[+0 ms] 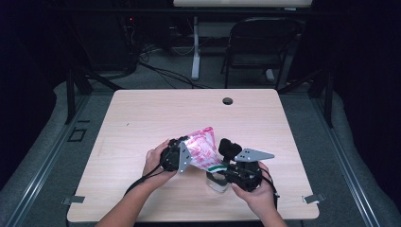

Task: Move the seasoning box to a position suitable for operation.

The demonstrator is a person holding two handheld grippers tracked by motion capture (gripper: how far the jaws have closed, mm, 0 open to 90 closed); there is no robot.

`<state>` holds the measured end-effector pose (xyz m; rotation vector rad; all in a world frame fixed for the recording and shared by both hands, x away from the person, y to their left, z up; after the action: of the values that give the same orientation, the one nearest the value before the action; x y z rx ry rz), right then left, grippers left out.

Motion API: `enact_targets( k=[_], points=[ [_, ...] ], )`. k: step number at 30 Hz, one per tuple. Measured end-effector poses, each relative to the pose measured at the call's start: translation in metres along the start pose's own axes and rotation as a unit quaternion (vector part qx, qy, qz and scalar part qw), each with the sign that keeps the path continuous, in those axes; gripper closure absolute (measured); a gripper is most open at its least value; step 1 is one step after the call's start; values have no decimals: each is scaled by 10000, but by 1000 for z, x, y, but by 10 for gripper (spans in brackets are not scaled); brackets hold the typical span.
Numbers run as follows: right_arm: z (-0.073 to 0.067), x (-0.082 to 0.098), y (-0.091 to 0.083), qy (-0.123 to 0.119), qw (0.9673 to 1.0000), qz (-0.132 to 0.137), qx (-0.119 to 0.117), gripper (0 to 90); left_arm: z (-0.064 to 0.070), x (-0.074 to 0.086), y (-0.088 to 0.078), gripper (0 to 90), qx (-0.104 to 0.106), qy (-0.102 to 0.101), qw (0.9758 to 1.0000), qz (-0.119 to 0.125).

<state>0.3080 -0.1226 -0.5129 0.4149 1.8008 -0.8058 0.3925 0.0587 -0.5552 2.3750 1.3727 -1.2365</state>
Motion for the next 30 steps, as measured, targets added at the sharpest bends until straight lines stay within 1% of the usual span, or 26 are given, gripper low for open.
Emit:
enact_targets(
  k=[5,9,11,14,21,22,28,30],
  points=[
    [-1,-1,-3,2,10000,56,22,809,0,0,1,641,10,9,10000,-7],
    [-1,-2,-5,-47,10000,55,46,880,0,-1,1,642,-6,12,10000,46],
    [-1,-1,-5,-74,9999,62,91,891,-1,-1,1,642,-21,36,10000,47],
    [0,0,-4,-46,9999,80,118,897,-1,-2,1,642,-59,62,10000,26],
    [1,3,-3,12,9999,72,94,900,-4,-6,-2,642,-168,77,9998,41],
    [2,4,-3,6,9999,34,109,900,-5,-6,-2,642,-172,79,9998,30],
    [3,8,-1,74,9999,-4,102,900,-5,-7,-2,642,-198,96,9998,21],
    [3,9,-1,91,9999,-35,108,900,-5,-7,-3,642,-223,182,9996,11]
  ],
)
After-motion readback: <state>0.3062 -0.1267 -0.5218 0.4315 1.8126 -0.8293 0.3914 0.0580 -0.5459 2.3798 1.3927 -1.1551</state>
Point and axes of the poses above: each handheld gripper's, and its own axes: y roughly forward along the jaws, x roughly out of its underside, z roughly to its right, the point moved 6 cm from there along y, roughly forward along the jaws, and after that the axes turned 12 degrees about z, right-handed, at the moved point
